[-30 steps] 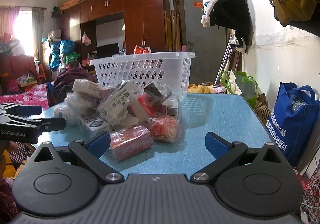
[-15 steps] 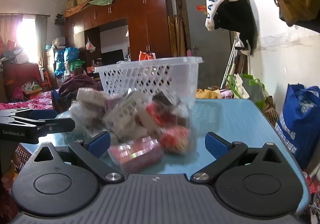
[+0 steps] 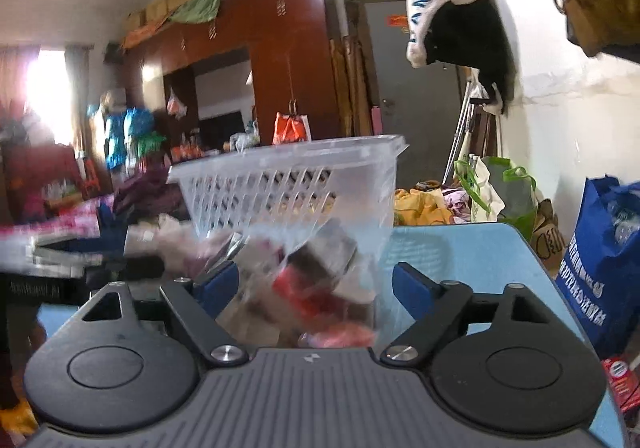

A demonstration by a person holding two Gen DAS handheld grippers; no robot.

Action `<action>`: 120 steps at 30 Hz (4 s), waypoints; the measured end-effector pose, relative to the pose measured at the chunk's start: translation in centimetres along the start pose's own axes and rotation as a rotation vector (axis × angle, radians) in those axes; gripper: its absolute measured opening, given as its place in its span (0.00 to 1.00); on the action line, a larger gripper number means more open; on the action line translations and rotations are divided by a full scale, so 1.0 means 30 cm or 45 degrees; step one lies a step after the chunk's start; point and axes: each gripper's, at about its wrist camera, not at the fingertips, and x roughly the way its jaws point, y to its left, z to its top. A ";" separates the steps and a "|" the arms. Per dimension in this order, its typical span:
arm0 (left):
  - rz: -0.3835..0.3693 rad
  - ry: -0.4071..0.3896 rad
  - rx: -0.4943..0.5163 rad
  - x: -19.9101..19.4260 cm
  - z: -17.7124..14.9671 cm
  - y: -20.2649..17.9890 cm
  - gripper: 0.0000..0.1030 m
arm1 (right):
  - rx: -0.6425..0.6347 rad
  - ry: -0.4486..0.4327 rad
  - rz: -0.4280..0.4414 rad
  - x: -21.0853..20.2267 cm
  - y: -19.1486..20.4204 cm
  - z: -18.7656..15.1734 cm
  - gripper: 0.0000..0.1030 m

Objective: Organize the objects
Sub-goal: 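Grasp the white Welcome tissue pack with left tool while right grasps a clear bag, then carry the tissue pack into the basket and open left tool while right drops its bag, then grasp a clear bag of blue items with left tool while right grasps a pink-wrapped box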

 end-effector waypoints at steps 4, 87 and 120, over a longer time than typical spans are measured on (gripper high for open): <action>0.012 -0.018 -0.022 0.002 0.007 0.014 0.93 | 0.046 0.023 -0.012 0.048 -0.022 0.040 0.65; 0.009 -0.038 -0.163 0.347 0.429 0.172 0.80 | -0.204 0.164 -0.021 0.426 0.047 0.359 0.72; -0.063 -0.030 0.089 -0.133 -0.212 -0.069 0.86 | -0.171 0.009 0.076 -0.036 0.089 -0.193 0.94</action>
